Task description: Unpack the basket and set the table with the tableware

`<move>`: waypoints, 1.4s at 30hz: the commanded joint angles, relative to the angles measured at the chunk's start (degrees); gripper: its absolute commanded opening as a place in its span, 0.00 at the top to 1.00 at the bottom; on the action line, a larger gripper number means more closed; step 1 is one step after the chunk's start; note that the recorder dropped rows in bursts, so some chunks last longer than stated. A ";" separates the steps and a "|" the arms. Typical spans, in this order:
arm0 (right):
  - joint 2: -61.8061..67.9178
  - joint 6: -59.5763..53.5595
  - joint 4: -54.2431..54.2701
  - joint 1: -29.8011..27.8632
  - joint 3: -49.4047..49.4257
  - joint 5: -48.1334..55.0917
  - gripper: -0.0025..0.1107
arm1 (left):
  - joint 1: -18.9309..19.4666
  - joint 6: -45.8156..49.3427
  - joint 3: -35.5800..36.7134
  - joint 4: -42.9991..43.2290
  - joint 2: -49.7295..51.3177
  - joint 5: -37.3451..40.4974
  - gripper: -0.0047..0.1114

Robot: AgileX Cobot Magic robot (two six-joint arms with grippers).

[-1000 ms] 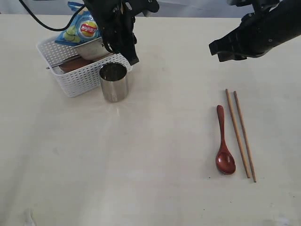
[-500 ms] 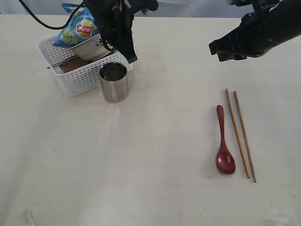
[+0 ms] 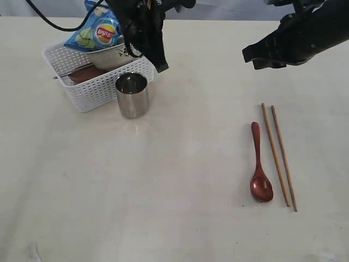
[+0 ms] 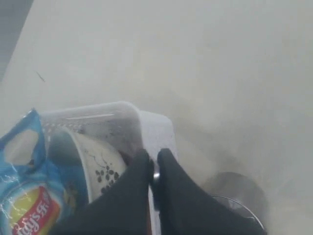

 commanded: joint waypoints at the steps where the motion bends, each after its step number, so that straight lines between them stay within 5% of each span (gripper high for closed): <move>1: -0.52 0.00 -0.34 -0.17 0.17 -0.39 0.86 | -0.67 -1.47 -0.06 -2.56 -1.61 0.87 0.96; 21: -0.52 -4.85 3.88 -0.05 0.29 -8.75 0.85 | -0.67 -4.01 -0.06 -2.56 -10.01 2.30 0.96; 24: -0.52 -15.90 13.95 -0.05 1.37 -11.31 0.79 | -0.67 -4.45 -0.06 -2.56 -11.12 2.56 0.96; 31: -0.52 -51.08 47.55 1.39 4.19 -10.83 0.37 | -0.67 -8.61 -0.16 -2.56 -13.18 3.21 0.96; 37: -0.52 -91.77 75.55 8.17 9.43 -6.95 0.41 | -0.67 -12.28 -0.52 -2.86 -14.37 4.77 0.96; 42: -0.52 -91.77 75.55 8.76 9.29 3.77 0.41 | -0.67 -12.79 -0.55 -6.64 -14.84 5.13 0.96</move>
